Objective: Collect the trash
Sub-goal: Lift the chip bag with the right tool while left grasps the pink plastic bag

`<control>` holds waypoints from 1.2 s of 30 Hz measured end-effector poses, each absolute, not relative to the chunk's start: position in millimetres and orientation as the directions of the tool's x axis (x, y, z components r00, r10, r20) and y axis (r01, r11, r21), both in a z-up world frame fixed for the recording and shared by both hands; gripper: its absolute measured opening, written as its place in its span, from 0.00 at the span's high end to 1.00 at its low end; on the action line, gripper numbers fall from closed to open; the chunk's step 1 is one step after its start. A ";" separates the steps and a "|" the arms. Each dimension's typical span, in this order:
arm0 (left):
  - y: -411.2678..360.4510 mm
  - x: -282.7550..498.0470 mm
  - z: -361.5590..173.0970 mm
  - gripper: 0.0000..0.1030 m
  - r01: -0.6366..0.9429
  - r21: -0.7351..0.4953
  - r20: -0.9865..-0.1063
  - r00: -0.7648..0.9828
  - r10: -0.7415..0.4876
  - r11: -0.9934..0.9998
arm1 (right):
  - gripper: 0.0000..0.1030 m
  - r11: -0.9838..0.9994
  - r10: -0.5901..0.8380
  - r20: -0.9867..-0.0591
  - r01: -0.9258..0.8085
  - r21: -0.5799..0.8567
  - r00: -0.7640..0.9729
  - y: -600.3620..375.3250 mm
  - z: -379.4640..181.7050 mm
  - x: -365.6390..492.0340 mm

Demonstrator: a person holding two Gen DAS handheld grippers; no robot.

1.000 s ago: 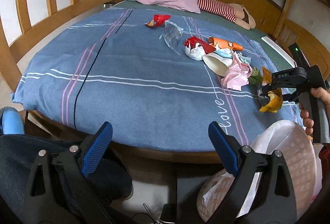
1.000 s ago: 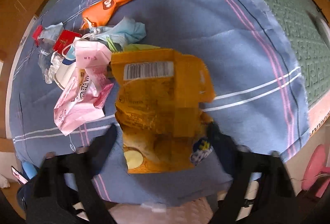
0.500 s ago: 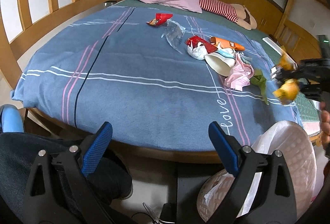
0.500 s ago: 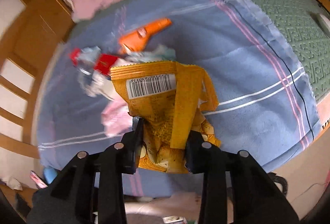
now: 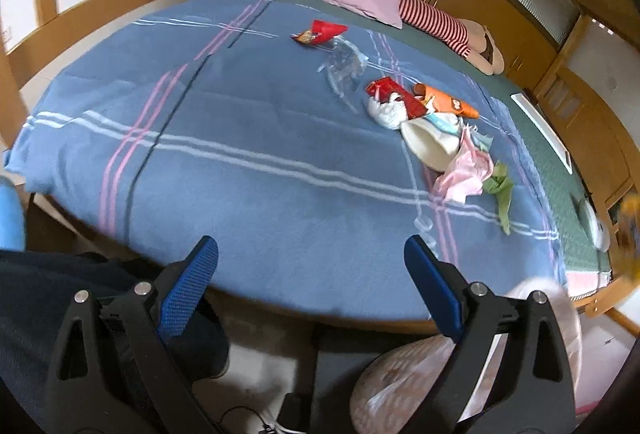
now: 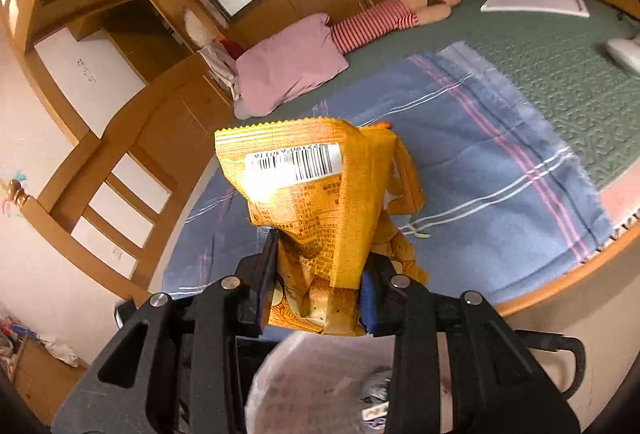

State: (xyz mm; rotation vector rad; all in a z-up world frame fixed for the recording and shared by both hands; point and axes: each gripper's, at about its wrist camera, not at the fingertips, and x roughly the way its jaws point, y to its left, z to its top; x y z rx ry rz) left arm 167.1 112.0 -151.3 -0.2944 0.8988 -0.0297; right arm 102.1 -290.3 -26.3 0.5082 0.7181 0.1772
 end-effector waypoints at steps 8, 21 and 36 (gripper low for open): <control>19.8 255.5 -140.2 0.09 0.171 -0.259 -0.773 0.553 -0.310 0.951 | 0.65 0.878 0.296 -0.595 0.033 0.478 0.747 -298.8 -36.4 67.8; -57.5 317.4 -201.6 0.74 0.240 -0.260 -0.894 0.305 -0.327 0.935 | 0.65 0.901 0.296 -0.657 0.026 0.433 0.693 -285.0 -55.8 67.0; 16.3 226.9 -124.6 0.88 0.252 -0.257 -0.752 0.554 -0.357 0.933 | 0.65 0.901 0.339 -0.649 -0.036 0.433 0.682 -254.0 -50.1 71.9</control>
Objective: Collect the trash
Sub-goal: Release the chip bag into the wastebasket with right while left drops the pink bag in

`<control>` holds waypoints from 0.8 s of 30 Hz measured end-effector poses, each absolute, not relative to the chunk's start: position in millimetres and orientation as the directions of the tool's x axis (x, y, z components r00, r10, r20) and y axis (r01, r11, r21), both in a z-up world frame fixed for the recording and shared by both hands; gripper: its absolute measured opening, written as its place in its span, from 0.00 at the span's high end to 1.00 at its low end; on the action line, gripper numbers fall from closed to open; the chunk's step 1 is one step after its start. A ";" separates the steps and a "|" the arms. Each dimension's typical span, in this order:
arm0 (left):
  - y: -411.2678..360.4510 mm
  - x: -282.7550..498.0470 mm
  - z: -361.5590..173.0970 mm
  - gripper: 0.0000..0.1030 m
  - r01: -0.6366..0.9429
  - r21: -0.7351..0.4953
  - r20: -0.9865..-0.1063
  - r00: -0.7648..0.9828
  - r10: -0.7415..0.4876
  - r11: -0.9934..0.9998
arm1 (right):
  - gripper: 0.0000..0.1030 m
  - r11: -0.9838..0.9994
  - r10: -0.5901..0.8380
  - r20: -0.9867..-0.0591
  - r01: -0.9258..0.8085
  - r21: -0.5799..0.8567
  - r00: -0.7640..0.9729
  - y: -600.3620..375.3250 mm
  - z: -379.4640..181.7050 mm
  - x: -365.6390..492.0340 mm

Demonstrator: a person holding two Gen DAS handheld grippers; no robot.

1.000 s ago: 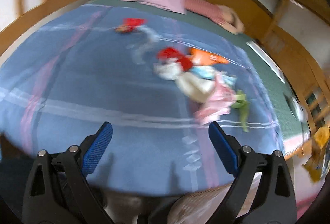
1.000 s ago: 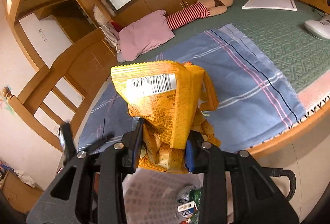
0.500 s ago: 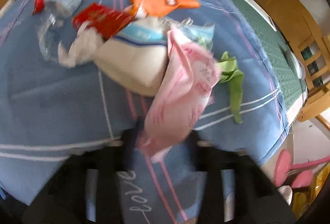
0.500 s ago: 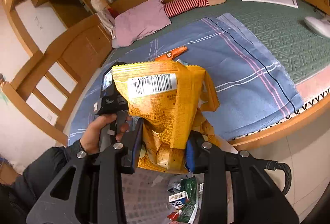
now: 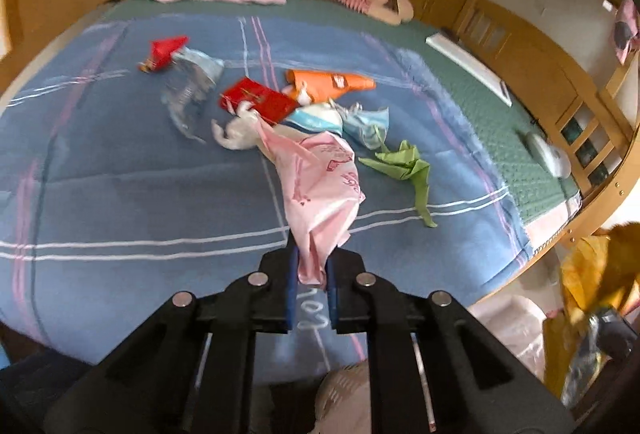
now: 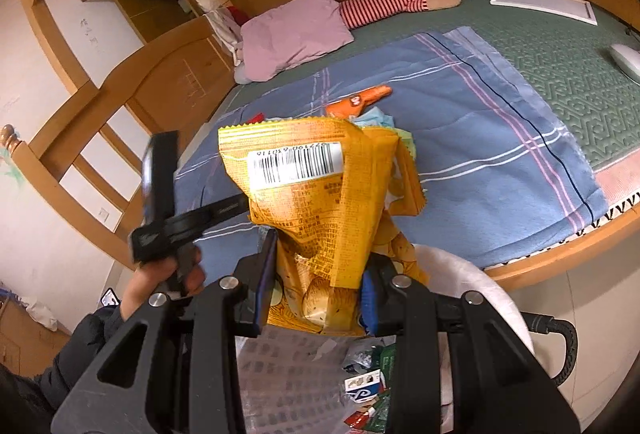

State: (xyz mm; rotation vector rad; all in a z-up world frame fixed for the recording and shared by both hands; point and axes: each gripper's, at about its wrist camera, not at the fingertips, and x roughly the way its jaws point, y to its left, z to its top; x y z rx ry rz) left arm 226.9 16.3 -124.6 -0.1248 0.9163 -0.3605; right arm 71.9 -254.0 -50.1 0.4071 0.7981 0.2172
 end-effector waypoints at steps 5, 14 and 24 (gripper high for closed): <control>58.1 197.3 -108.2 0.88 0.189 -0.262 -0.710 0.626 -0.321 0.946 | 0.65 0.903 0.348 -0.645 -0.060 0.424 0.680 -241.2 -44.2 69.5; 121.7 178.8 -106.2 0.89 0.101 -0.329 -0.698 0.643 -0.314 0.939 | 0.65 0.914 0.344 -0.668 -0.072 0.400 0.659 -220.1 -41.1 65.2; 140.0 172.6 -109.2 0.89 0.100 -0.383 -0.680 0.643 -0.354 0.918 | 0.65 0.934 0.310 -0.710 -0.062 0.353 0.632 -202.7 -43.6 70.0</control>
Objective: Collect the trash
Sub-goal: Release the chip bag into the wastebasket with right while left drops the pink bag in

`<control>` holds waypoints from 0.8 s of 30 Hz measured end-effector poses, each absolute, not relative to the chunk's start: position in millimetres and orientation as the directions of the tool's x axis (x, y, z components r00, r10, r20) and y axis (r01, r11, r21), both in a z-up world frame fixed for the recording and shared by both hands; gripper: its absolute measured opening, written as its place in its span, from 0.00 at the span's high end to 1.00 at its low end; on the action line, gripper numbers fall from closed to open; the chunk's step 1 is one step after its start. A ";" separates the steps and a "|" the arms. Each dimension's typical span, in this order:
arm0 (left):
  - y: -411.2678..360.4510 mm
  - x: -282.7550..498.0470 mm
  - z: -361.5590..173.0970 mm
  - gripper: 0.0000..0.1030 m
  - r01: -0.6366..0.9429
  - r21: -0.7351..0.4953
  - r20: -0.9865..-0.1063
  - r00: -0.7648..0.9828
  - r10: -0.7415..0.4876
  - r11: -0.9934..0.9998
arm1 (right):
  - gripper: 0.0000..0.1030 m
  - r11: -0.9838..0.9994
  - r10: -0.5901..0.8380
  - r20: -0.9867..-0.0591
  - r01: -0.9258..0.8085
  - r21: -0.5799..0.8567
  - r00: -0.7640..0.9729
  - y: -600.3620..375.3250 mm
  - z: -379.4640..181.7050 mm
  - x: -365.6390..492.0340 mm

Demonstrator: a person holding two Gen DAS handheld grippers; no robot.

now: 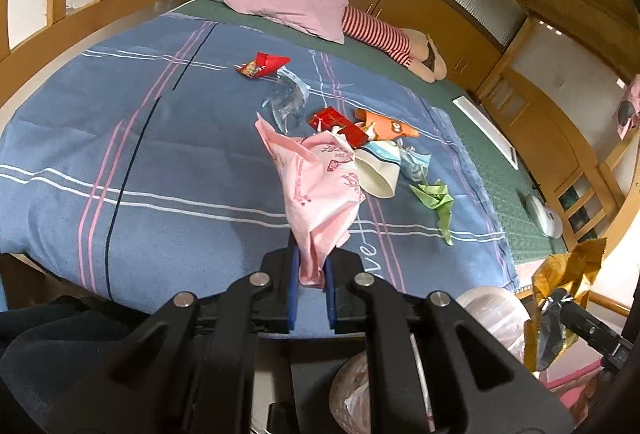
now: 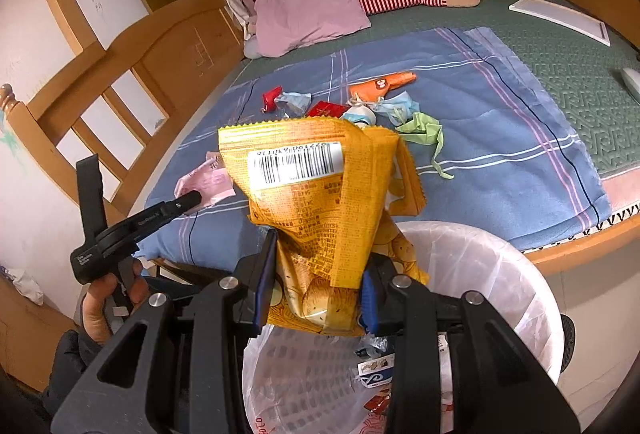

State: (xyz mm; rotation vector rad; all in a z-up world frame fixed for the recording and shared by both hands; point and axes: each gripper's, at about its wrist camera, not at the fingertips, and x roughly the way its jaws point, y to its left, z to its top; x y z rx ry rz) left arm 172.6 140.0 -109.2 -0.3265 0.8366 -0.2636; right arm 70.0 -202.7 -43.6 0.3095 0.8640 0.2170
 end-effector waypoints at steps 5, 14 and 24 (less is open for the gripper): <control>134.8 164.1 -106.0 0.89 0.139 -0.388 -0.673 0.633 -0.383 0.911 | 0.65 0.943 0.301 -0.727 -0.078 0.324 0.617 -198.3 -46.0 68.1; 123.2 141.7 -97.8 0.89 0.219 -0.396 -0.653 0.616 -0.441 0.892 | 0.65 0.961 0.251 -0.799 -0.040 0.275 0.547 -211.3 -66.5 48.9; 110.8 134.1 -106.9 0.89 0.274 -0.476 -0.646 0.535 -0.544 0.835 | 0.17 0.952 0.269 -0.825 -0.006 0.306 0.498 -230.7 -68.6 35.9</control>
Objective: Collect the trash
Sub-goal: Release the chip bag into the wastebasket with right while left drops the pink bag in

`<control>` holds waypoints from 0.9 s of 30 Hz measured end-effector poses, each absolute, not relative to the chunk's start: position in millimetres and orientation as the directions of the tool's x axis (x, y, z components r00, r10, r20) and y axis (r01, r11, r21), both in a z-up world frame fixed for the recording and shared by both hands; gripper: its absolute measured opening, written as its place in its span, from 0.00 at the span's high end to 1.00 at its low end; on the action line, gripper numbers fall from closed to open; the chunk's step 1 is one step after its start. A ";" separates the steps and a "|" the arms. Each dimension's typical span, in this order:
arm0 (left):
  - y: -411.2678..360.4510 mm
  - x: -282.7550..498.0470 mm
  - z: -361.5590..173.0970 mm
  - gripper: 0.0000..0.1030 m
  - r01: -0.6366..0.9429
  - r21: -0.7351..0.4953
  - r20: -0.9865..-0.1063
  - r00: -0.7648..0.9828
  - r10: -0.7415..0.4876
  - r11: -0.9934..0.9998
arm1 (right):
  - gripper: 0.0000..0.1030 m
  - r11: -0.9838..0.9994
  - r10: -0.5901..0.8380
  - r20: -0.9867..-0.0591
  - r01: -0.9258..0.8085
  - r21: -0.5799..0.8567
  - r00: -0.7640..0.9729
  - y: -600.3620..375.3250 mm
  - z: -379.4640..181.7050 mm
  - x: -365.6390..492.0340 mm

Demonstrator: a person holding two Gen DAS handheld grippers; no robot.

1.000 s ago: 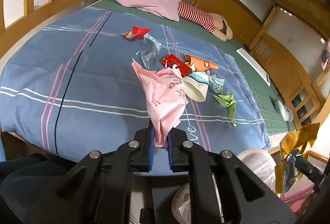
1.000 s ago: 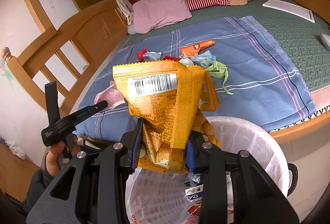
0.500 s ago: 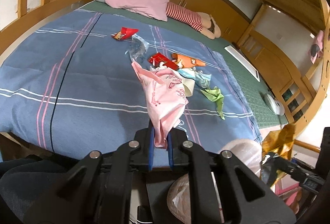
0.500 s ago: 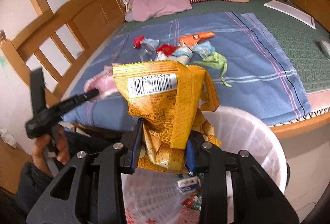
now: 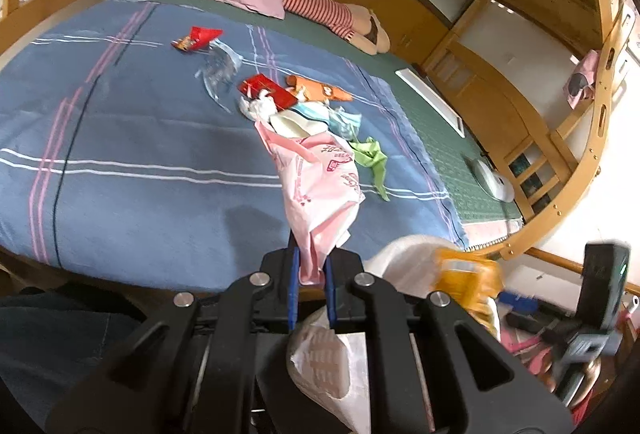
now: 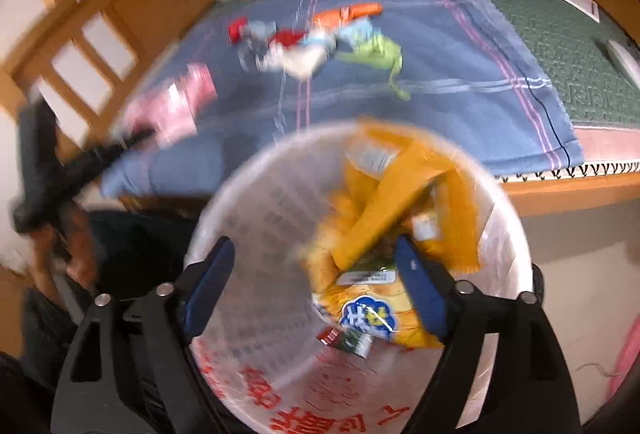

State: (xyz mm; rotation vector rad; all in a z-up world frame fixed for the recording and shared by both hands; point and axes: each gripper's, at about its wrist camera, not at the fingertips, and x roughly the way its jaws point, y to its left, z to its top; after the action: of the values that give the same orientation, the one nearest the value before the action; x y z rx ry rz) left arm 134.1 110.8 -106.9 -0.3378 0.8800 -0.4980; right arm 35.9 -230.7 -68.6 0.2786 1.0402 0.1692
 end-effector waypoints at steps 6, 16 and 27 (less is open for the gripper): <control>85.9 118.9 -103.0 0.89 0.384 -0.463 -0.637 0.483 -0.601 0.799 | 0.16 0.916 0.296 -0.670 -0.004 0.401 0.681 -253.4 -29.4 17.7; -3.2 58.3 -115.0 0.88 0.728 -0.385 -0.690 0.180 -0.701 0.567 | 0.13 0.857 0.265 -0.542 0.063 0.512 0.797 -281.4 -5.6 15.8; 4.4 51.3 -107.7 0.14 0.730 -0.350 -0.647 0.265 -0.715 0.587 | 0.13 0.848 0.285 -0.569 0.074 0.525 0.772 -275.0 -13.9 24.8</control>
State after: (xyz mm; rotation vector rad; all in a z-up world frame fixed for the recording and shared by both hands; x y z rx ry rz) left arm 51.3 4.4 -107.7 0.0192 0.8624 -0.9759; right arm 24.8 -275.0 -13.9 0.5567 0.6880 0.1210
